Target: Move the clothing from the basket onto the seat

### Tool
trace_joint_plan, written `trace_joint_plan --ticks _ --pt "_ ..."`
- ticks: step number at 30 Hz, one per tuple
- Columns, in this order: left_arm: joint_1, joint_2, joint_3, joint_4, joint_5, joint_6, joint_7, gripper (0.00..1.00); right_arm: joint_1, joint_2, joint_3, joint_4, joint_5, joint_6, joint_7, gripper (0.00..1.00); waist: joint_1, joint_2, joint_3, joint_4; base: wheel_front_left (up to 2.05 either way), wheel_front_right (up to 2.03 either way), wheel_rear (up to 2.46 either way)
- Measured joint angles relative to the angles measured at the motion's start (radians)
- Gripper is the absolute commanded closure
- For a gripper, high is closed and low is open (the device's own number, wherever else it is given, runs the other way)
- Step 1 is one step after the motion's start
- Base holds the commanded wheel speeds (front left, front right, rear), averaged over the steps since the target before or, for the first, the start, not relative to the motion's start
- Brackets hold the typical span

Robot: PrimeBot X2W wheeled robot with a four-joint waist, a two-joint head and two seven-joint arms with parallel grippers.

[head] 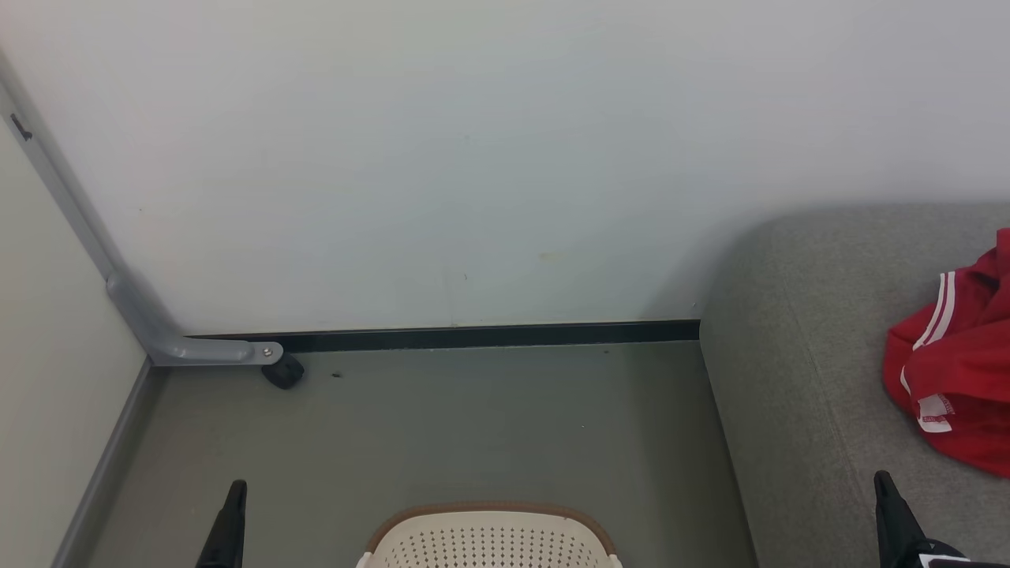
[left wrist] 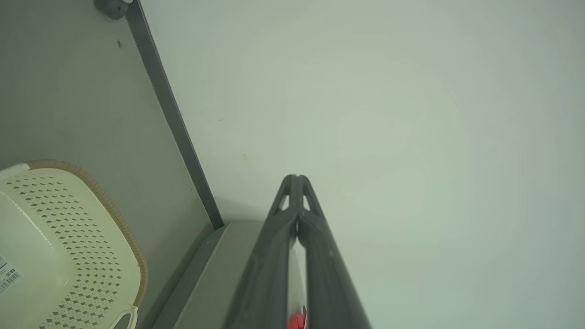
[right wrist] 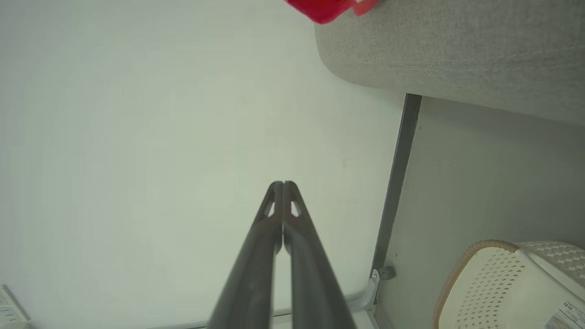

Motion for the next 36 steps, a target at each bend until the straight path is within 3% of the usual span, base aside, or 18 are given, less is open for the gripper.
trace_joint_plan --ticks 36 --pt "-0.012 -0.001 0.005 0.002 -0.024 -0.007 0.001 1.0 -0.002 0.007 -0.004 0.005 0.009 0.003 0.003 1.0 0.0 0.0 0.0 0.0 0.0 0.0 0.0"
